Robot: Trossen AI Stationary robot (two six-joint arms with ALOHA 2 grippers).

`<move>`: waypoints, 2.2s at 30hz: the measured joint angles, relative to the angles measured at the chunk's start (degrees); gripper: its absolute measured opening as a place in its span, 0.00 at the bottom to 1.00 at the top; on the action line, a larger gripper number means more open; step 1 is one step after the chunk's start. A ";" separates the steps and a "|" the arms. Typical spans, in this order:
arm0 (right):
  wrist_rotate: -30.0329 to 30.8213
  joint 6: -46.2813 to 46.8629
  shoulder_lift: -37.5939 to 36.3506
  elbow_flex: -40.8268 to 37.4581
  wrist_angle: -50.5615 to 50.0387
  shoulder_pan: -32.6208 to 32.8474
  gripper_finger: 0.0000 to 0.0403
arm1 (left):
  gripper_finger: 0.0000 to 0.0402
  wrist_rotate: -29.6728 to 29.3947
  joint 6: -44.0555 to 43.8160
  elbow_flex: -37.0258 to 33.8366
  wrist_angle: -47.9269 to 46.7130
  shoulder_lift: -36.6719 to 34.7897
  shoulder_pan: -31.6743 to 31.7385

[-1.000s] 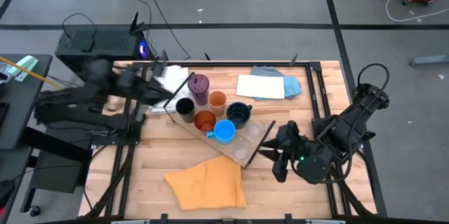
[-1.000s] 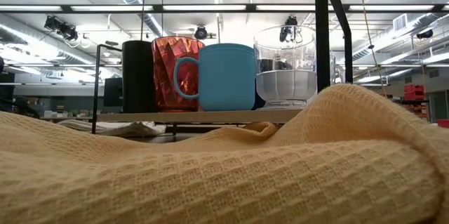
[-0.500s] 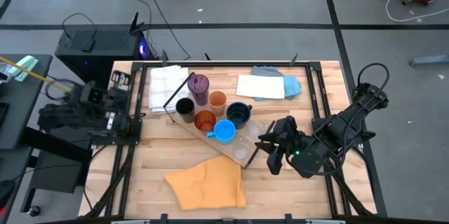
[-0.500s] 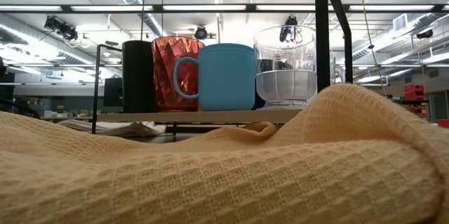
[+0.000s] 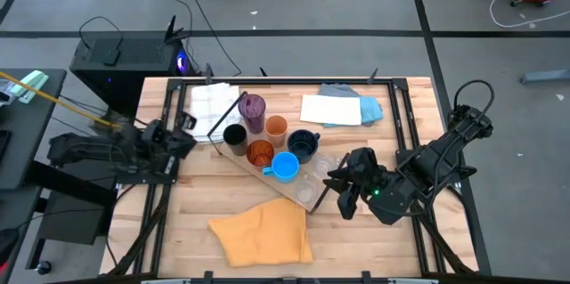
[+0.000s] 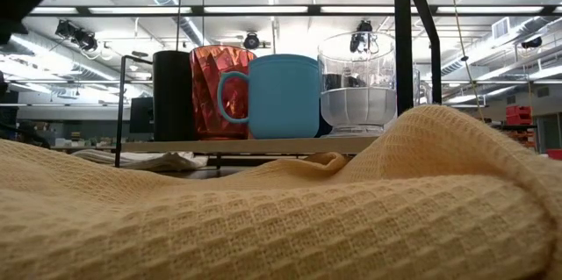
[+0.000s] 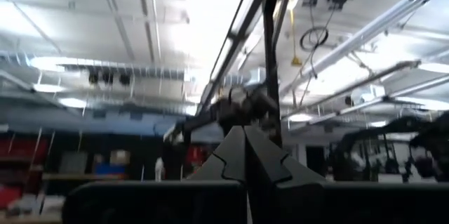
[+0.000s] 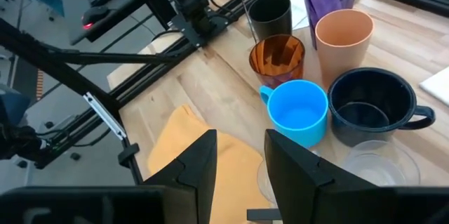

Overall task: Stack small to large cups/mugs on shelf
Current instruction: Return to Home Position

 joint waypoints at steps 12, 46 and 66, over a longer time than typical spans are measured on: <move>-0.23 3.17 0.00 0.00 -0.01 -0.01 0.31 | 0.01 1.95 -5.14 -2.27 -17.89 -0.08 0.00; -0.20 4.62 0.00 0.00 -0.01 -1.49 0.31 | 0.00 -31.05 -1.45 -2.31 -33.60 -0.08 -18.03; -0.17 5.75 0.00 0.00 -0.01 -1.49 0.31 | 0.00 -3.80 9.05 -2.33 -19.87 -0.10 -14.47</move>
